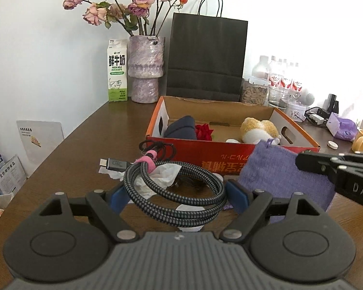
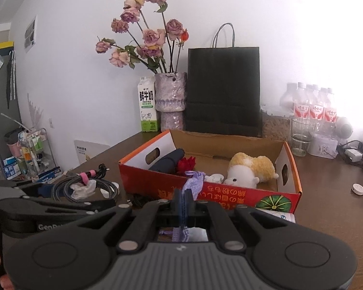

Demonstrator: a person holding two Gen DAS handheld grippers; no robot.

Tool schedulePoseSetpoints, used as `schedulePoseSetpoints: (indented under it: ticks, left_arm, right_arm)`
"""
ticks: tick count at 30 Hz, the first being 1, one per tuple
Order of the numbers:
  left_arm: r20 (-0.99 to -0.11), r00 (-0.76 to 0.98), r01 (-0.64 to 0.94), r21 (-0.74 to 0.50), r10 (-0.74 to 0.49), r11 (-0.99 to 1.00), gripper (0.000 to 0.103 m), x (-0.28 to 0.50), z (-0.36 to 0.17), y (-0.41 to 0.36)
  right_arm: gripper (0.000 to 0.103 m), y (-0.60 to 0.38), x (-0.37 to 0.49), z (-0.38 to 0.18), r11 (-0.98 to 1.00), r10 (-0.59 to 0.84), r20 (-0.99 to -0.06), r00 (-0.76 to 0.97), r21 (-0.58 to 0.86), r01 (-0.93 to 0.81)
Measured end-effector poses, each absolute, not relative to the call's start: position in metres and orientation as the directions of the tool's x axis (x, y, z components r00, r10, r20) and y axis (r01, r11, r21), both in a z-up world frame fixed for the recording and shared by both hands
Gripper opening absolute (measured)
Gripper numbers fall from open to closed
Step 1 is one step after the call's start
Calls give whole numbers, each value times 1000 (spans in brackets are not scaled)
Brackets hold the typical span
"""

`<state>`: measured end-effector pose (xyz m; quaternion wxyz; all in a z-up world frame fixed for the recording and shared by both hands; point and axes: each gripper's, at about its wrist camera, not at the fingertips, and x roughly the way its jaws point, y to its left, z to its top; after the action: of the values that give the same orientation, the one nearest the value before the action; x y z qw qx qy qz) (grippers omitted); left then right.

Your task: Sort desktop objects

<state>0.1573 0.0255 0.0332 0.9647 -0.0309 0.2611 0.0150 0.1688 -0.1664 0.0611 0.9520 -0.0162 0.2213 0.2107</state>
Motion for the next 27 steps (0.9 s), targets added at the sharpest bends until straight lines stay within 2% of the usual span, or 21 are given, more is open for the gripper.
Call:
schedulePoseSetpoints:
  ticks: [8, 9, 10, 11, 14, 17, 18, 19, 21, 24, 26, 27]
  left_arm:
    - [-538, 843, -18, -74, -25, 997, 84, 151, 10, 33]
    - [-539, 842, -14, -78, -30, 997, 69, 149, 9, 34]
    - [-544, 838, -1, -87, -46, 996, 34, 149, 7, 35]
    - [-554, 831, -2, -95, -51, 995, 28, 149, 6, 37]
    - [-578, 816, -30, -81, -22, 996, 30, 153, 0, 42]
    - [-602, 798, -43, -74, -10, 996, 31, 154, -10, 46]
    - [-606, 796, -48, -74, -7, 996, 37, 153, -12, 47]
    - [-605, 796, -53, -73, -2, 996, 51, 151, -12, 49]
    - [-591, 807, -49, -57, 6, 997, 62, 146, -10, 51]
    - [-575, 818, -46, -44, 12, 998, 69, 139, -5, 58]
    - [-570, 821, -55, -46, 19, 997, 76, 135, 0, 64]
    - [-567, 823, -63, -44, 27, 997, 82, 133, 2, 66]
  right_arm:
    - [2, -160, 164, 32, 898, 402, -505, 764, 54, -436]
    - [2, -159, 164, 28, 897, 402, -516, 756, 54, -439]
    - [3, -158, 165, 24, 895, 403, -528, 748, 57, -442]
    - [3, -157, 166, 20, 894, 403, -540, 739, 60, -444]
    - [9, -155, 170, 12, 893, 402, -567, 719, 69, -445]
    - [10, -153, 174, 4, 894, 391, -590, 707, 62, -443]
    - [11, -152, 174, 1, 896, 384, -596, 705, 57, -440]
    - [12, -152, 175, -1, 898, 379, -602, 703, 54, -437]
    - [17, -153, 174, -3, 898, 375, -607, 701, 51, -436]
    - [40, -152, 169, -2, 897, 371, -601, 708, 35, -441]
    - [61, -149, 167, 2, 888, 387, -592, 707, 32, -460]
    - [68, -147, 166, 3, 881, 397, -591, 702, 32, -471]
